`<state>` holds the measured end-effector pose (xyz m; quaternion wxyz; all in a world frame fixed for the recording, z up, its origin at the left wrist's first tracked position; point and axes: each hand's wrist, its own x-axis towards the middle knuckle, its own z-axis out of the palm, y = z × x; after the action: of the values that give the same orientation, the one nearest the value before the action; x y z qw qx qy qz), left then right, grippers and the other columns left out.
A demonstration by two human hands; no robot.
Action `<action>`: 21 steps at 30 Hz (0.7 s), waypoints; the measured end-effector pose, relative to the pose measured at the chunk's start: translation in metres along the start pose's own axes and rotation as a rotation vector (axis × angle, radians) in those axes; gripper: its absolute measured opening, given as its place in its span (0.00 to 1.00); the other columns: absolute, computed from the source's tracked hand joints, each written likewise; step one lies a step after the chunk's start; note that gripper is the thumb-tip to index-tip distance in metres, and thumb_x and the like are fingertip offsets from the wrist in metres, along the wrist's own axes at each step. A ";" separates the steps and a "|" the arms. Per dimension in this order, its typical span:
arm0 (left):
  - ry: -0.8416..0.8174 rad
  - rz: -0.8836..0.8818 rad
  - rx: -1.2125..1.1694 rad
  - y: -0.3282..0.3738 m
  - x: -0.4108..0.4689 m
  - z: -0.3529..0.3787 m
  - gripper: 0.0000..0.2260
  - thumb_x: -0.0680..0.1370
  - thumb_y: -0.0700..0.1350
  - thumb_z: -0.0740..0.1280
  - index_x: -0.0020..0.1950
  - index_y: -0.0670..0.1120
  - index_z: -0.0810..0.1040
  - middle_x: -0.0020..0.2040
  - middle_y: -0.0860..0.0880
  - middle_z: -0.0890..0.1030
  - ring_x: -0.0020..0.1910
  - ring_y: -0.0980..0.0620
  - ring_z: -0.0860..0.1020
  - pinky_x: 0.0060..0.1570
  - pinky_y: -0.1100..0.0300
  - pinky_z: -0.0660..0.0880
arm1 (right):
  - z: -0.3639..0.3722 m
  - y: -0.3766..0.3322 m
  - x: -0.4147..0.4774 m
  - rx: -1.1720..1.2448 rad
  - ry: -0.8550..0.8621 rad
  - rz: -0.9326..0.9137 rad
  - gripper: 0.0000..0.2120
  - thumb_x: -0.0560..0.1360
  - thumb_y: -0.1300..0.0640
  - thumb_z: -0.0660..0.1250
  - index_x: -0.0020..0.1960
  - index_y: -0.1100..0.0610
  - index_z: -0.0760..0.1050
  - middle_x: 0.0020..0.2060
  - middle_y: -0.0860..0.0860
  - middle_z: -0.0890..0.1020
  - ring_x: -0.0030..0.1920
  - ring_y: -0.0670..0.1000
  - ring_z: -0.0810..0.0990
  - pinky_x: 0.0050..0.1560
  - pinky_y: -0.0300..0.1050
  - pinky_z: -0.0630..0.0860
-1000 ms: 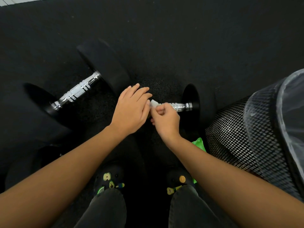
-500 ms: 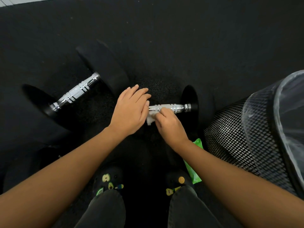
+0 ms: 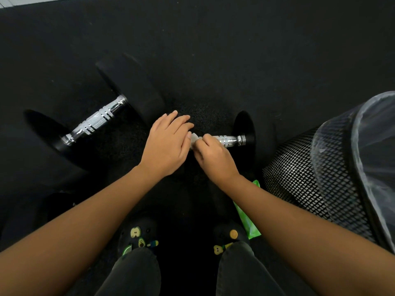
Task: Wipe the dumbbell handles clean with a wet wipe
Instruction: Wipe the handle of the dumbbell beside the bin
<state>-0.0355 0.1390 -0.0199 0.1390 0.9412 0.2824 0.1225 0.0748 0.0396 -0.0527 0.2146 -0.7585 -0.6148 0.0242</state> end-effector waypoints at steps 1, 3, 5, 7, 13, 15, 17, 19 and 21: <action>0.003 0.002 0.003 0.000 0.000 0.000 0.17 0.79 0.46 0.54 0.58 0.42 0.80 0.60 0.45 0.79 0.66 0.44 0.72 0.67 0.50 0.62 | 0.000 0.001 0.000 -0.029 0.003 -0.014 0.06 0.66 0.67 0.72 0.39 0.63 0.76 0.32 0.56 0.75 0.30 0.52 0.74 0.27 0.43 0.71; 0.010 0.009 0.006 0.000 -0.001 0.000 0.17 0.79 0.45 0.54 0.57 0.42 0.80 0.60 0.45 0.79 0.66 0.44 0.72 0.67 0.51 0.62 | 0.001 0.000 -0.001 -0.072 0.014 -0.023 0.07 0.65 0.67 0.74 0.37 0.63 0.75 0.30 0.55 0.74 0.28 0.52 0.73 0.25 0.41 0.68; 0.014 0.010 0.007 0.000 0.000 0.000 0.17 0.78 0.45 0.55 0.57 0.42 0.80 0.60 0.45 0.79 0.65 0.44 0.72 0.67 0.51 0.61 | 0.003 -0.001 -0.002 -0.082 0.023 -0.019 0.08 0.64 0.67 0.74 0.37 0.62 0.76 0.30 0.54 0.75 0.28 0.52 0.74 0.25 0.39 0.67; 0.016 0.008 0.008 0.000 0.000 0.001 0.17 0.78 0.45 0.54 0.57 0.42 0.80 0.60 0.45 0.79 0.65 0.44 0.72 0.67 0.51 0.61 | 0.004 -0.003 -0.004 -0.024 0.004 0.020 0.06 0.65 0.67 0.73 0.38 0.62 0.75 0.31 0.54 0.76 0.30 0.52 0.75 0.26 0.40 0.69; 0.021 0.005 0.003 0.000 0.000 0.002 0.17 0.78 0.45 0.54 0.56 0.42 0.80 0.59 0.45 0.79 0.65 0.43 0.73 0.67 0.50 0.62 | 0.004 -0.022 -0.015 0.937 -0.213 1.042 0.05 0.71 0.61 0.69 0.40 0.57 0.74 0.38 0.52 0.79 0.42 0.50 0.79 0.48 0.43 0.76; 0.017 0.008 0.001 0.000 0.001 0.002 0.17 0.78 0.45 0.54 0.57 0.42 0.80 0.59 0.45 0.79 0.65 0.43 0.73 0.67 0.49 0.63 | 0.003 -0.026 -0.014 1.358 -0.139 1.341 0.02 0.74 0.64 0.66 0.44 0.59 0.74 0.45 0.58 0.79 0.49 0.55 0.79 0.52 0.46 0.77; 0.012 0.014 0.005 -0.001 0.001 0.001 0.17 0.78 0.45 0.54 0.57 0.42 0.80 0.59 0.45 0.79 0.65 0.43 0.73 0.67 0.49 0.63 | 0.002 -0.027 -0.008 1.572 -0.035 1.425 0.05 0.76 0.68 0.61 0.50 0.64 0.74 0.51 0.62 0.78 0.52 0.55 0.78 0.49 0.44 0.77; 0.007 0.015 0.013 -0.001 0.001 0.001 0.17 0.78 0.45 0.54 0.57 0.42 0.80 0.60 0.45 0.79 0.65 0.43 0.72 0.67 0.49 0.63 | -0.001 -0.033 0.002 1.691 0.066 1.463 0.11 0.76 0.71 0.59 0.57 0.68 0.73 0.56 0.64 0.77 0.57 0.57 0.78 0.48 0.44 0.78; 0.000 0.014 0.019 -0.001 0.001 0.002 0.17 0.78 0.46 0.54 0.57 0.42 0.80 0.60 0.45 0.79 0.65 0.43 0.72 0.67 0.49 0.63 | -0.004 -0.039 0.012 1.766 0.142 1.541 0.13 0.76 0.73 0.57 0.59 0.70 0.71 0.58 0.65 0.77 0.60 0.60 0.76 0.51 0.46 0.77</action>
<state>-0.0349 0.1403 -0.0217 0.1291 0.9445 0.2769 0.1208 0.0434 0.0555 -0.0323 0.6287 -0.5178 0.2505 0.5234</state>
